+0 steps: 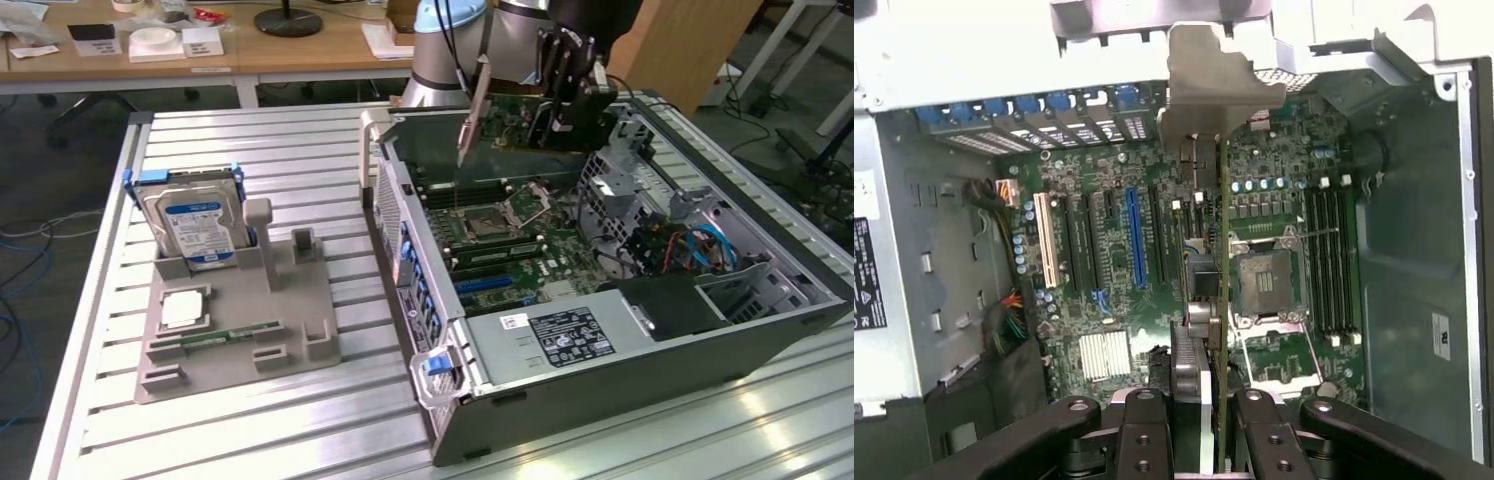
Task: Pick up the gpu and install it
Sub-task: 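Insert the gpu into the slot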
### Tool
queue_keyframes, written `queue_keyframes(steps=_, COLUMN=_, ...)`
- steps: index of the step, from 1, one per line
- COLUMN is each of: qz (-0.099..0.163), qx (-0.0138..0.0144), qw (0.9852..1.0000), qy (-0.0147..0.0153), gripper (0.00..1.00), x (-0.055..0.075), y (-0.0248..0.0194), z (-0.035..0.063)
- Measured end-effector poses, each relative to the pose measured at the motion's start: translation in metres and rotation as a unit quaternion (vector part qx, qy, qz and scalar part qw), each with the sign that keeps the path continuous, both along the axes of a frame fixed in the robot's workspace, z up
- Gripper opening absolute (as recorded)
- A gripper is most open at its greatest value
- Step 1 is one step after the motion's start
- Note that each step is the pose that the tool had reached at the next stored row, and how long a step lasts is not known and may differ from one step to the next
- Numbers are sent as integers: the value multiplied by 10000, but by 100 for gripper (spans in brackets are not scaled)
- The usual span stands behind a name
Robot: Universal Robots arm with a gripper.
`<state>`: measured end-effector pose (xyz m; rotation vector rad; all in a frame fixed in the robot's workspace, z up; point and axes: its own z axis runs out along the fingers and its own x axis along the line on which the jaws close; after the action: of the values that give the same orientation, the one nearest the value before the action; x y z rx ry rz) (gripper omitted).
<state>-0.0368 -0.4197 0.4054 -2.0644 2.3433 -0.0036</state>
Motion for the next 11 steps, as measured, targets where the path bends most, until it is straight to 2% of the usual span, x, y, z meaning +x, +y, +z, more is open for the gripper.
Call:
queue_keyframes(steps=6, qz=9, qx=1, qw=10000, qy=-2, gripper=28, x=0, y=0, z=0)
queue_keyframes(steps=7, qz=12, qx=0, qw=10000, qy=-17, gripper=28, x=1, y=0, z=0)
queue_keyframes(steps=8, qz=22, qx=0, qw=10000, qy=-48, gripper=28, x=1, y=0, z=0)
queue_keyframes(steps=11, qz=108, qx=0, qw=9998, qy=-183, gripper=28, x=0, y=0, z=0)
